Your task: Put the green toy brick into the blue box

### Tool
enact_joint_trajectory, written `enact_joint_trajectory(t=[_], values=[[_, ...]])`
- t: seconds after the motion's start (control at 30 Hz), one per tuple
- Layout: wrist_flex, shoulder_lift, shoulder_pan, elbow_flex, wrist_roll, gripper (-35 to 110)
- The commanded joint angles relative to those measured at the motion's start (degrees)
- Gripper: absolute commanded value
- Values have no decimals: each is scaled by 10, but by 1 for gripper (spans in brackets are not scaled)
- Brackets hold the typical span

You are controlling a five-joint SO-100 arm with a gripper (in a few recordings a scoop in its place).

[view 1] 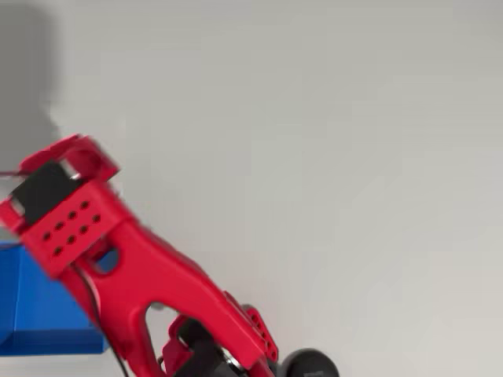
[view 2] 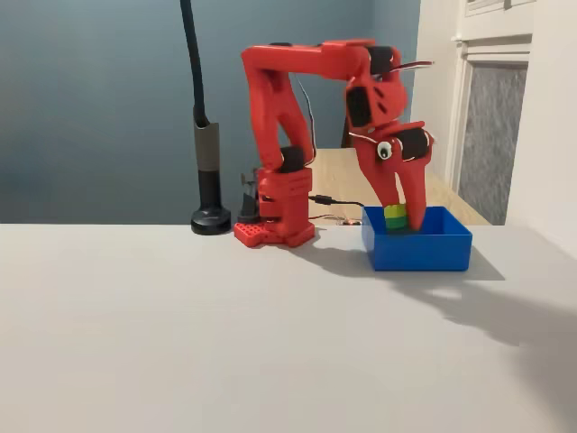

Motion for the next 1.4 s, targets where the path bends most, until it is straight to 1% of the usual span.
enact_joint_trajectory(t=[0.0,0.33,0.67,0.8,1.0,1.23,1.37], values=[[13,32,-59,-48,2,0],[74,30,-162,-98,-5,0],[171,30,-214,-122,3,0],[193,29,-228,-116,6,0],[193,28,-241,-74,20,0],[146,26,-260,-25,24,0],[142,26,-273,-20,23,0]])
